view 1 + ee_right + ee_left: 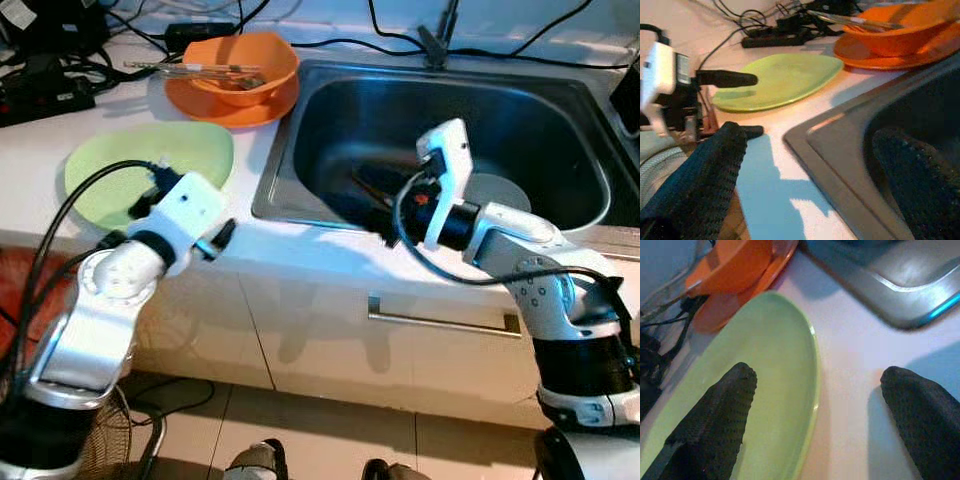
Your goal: Kitchen organization
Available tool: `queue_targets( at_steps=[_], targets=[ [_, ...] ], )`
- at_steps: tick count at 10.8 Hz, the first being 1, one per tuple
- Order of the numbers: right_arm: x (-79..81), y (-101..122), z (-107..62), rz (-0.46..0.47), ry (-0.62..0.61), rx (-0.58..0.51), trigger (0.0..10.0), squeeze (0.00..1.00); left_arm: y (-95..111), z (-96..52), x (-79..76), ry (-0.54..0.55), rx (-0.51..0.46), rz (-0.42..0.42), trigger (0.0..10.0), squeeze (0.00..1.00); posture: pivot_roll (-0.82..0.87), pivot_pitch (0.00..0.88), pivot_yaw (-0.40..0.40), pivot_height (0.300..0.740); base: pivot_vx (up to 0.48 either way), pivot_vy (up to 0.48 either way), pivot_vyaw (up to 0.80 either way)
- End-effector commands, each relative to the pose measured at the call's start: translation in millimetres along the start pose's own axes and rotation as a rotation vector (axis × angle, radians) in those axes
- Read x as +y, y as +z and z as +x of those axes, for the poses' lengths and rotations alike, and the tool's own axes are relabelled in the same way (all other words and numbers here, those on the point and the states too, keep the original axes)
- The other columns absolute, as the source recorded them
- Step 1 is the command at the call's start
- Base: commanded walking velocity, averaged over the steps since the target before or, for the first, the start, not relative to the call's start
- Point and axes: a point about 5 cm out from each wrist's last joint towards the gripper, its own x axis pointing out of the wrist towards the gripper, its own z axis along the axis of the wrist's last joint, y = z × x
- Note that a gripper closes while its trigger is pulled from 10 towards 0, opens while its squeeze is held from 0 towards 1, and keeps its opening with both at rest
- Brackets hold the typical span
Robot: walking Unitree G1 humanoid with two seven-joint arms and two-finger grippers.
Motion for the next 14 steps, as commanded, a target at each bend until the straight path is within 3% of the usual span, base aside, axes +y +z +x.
queue_targets(
  at_steps=[1, 4, 5, 6, 7, 14],
  targets=[
    [4.1, -2, -3.0, 0.002, 0.018, 0.01, 10.0, 0.0, -13, -0.5, -1.3, -0.006, 0.056, 0.038, 10.0, 0.0, 0.14, 0.147, 0.026, 0.74, 0.0, 0.0, 0.0],
    [13.3, -3, -5.3, -0.003, 0.064, 0.029, 10.0, 0.0, -27, -0.6, 4.6, 0.001, 0.118, 0.093, 10.0, 0.0, 0.13, 0.149, 0.029, 0.74, 0.0, 0.0, 0.0],
    [22.8, -3, -8.3, -0.001, 0.137, 0.034, 10.0, 0.0, -30, 0.1, 5.3, -0.005, 0.124, 0.107, 8.2, 0.0, 0.13, 0.149, 0.029, 0.74, 0.0, 0.0, 0.0],
    [25.9, -6, -9.7, -0.005, 0.157, 0.047, 10.0, 0.0, -32, 0.9, 5.5, -0.011, 0.126, 0.109, 1.8, 0.0, 0.13, 0.149, 0.031, 0.74, 0.0, 0.0, 0.0],
    [26.3, -8, -10.4, -0.006, 0.155, 0.054, 10.0, 0.0, -35, 2.3, 5.2, -0.017, 0.129, 0.108, 0.0, 0.0, 0.13, 0.149, 0.031, 0.74, 0.0, 0.0, 0.0],
    [22.7, -11, -14.6, -0.035, 0.13, 0.09, 10.0, 0.0, -47, 7.5, -2.6, -0.059, 0.15, 0.103, 0.0, 0.0, 0.11, 0.135, 0.025, 0.74, 0.0, 0.0, 0.0]
  ],
)
